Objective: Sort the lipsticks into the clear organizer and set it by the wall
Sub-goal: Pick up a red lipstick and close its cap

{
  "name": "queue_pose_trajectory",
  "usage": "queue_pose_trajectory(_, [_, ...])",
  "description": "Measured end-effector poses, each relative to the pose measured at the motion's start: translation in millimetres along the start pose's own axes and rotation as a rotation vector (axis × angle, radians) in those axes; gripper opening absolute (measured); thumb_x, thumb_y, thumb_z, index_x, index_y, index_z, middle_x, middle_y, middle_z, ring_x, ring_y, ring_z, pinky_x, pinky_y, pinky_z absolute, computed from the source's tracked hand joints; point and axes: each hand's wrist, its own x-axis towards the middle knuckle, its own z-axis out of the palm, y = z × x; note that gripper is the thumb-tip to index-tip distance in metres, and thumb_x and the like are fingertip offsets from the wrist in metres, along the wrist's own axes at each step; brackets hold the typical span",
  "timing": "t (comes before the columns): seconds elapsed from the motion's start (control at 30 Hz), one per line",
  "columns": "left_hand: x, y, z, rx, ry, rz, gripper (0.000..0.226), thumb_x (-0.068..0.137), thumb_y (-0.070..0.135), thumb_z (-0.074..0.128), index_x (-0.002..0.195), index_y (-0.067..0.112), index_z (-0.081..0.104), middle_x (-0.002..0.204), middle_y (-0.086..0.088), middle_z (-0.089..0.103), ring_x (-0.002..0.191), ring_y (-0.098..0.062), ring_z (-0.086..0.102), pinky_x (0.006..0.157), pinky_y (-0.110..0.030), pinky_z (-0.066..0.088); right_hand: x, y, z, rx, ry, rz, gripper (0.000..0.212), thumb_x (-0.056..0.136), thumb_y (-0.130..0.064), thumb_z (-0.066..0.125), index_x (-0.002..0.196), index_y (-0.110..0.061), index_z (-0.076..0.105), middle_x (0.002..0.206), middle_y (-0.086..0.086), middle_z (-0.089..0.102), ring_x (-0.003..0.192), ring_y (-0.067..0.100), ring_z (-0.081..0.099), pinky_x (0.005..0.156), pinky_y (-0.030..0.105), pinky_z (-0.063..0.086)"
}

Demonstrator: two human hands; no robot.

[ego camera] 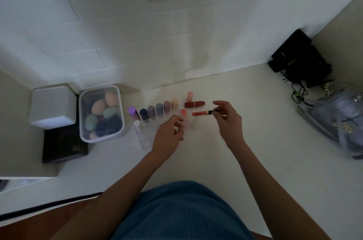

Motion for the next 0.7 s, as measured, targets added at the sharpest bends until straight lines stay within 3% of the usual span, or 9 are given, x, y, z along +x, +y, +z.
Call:
queue_pose_trajectory(0.13, [-4.8, 7.1, -2.1, -0.173, 0.007, -0.015, 0.024, 0.094, 0.022, 0.051, 0.118, 0.02, 0.057, 0.097, 0.003, 0.064, 0.062, -0.009, 0.065, 0.053, -0.022, 0.053, -14.9, -13.4, -0.4, 0.111, 0.008, 0.034, 0.032, 0.084, -0.003, 0.062, 0.101, -0.03, 0.063, 0.082, -0.01, 0.064, 0.078, -0.002, 0.061, 0.069, 0.005, 0.045])
queue_pose_trajectory(0.27, [-9.7, 7.7, -5.4, -0.096, 0.0, 0.043, 0.023, 0.095, 0.028, 0.049, 0.113, 0.02, 0.06, 0.092, 0.006, 0.066, 0.059, -0.003, 0.063, 0.054, -0.013, 0.049, -24.8, -22.3, 3.1, 0.152, -0.023, 0.064, 0.021, 0.087, -0.006, 0.06, 0.1, -0.021, 0.064, 0.078, -0.001, 0.066, 0.076, 0.018, 0.066, 0.073, 0.021, 0.051])
queue_pose_trajectory(0.37, [-13.4, 5.3, -10.4, -0.112, 0.012, 0.042, 0.019, 0.092, 0.027, 0.055, 0.109, 0.021, 0.06, 0.088, 0.01, 0.063, 0.06, -0.004, 0.064, 0.052, -0.01, 0.048, -27.5, -27.4, 6.8, 0.181, -0.043, 0.1, 0.013, 0.09, -0.009, 0.059, 0.1, -0.014, 0.065, 0.078, 0.006, 0.069, 0.074, 0.019, 0.067, 0.076, 0.03, 0.055])
queue_pose_trajectory(0.5, [-16.4, 2.1, -19.5, -0.146, 0.028, 0.054, 0.005, 0.091, 0.024, 0.057, 0.094, 0.021, 0.06, 0.082, 0.011, 0.062, 0.056, 0.0, 0.063, 0.051, -0.01, 0.048, -26.4, -34.7, 14.4, 0.232, -0.075, 0.151, 0.009, 0.089, -0.013, 0.061, 0.09, -0.006, 0.067, 0.075, 0.004, 0.07, 0.062, 0.013, 0.066, 0.069, 0.028, 0.058])
queue_pose_trajectory(0.7, [-25.3, -9.1, -30.9, -0.202, 0.028, 0.022, 0.009, 0.094, 0.019, 0.052, 0.09, 0.018, 0.059, 0.078, 0.006, 0.064, 0.053, 0.002, 0.061, 0.049, -0.008, 0.047, -26.7, -45.1, 29.5, 0.311, -0.166, 0.158, 0.011, 0.092, -0.013, 0.059, 0.092, -0.008, 0.069, 0.08, 0.006, 0.071, 0.064, 0.01, 0.068, 0.065, 0.021, 0.057])
